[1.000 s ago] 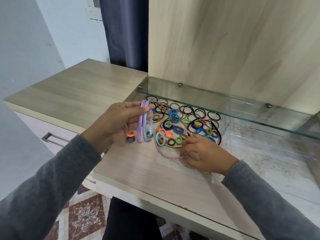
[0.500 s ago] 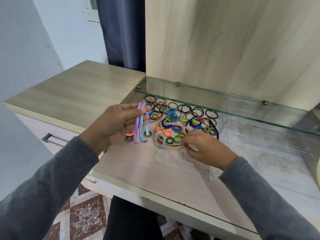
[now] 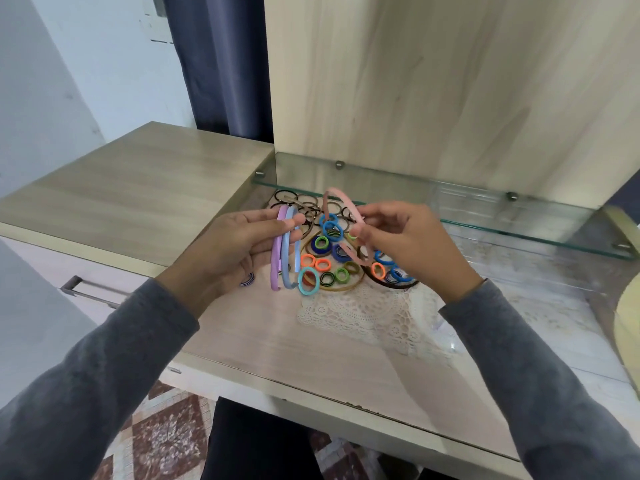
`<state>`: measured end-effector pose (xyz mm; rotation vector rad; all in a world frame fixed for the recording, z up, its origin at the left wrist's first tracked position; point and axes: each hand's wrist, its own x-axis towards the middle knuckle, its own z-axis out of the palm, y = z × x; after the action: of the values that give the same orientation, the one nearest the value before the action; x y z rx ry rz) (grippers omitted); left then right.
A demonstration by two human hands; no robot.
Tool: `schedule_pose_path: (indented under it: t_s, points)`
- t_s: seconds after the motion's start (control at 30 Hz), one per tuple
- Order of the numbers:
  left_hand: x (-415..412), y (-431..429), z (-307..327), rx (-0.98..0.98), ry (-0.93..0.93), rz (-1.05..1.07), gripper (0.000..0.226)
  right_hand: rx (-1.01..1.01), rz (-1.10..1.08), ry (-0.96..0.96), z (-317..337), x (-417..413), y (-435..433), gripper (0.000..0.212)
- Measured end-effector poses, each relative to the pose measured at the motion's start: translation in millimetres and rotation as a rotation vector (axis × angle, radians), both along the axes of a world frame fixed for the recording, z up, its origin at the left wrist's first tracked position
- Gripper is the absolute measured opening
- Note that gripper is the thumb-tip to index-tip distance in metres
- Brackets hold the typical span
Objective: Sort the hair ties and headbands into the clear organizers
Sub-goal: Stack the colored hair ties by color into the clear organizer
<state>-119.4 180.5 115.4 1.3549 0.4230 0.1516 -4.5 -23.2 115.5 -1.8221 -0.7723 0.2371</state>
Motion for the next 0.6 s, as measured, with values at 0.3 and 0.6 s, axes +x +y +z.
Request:
schedule_pose_path:
  t_s: [0.3, 0.6]
  points:
    - [7, -25, 1, -0.076, -0.021, -0.063, 0.029, 0.208, 0.020, 0.379, 23, -16, 1, 0.034]
    - [14, -44, -4, -0.130, -0.051, -0.055, 0.027, 0.249, -0.022, 0.477, 11, -22, 10, 0.032]
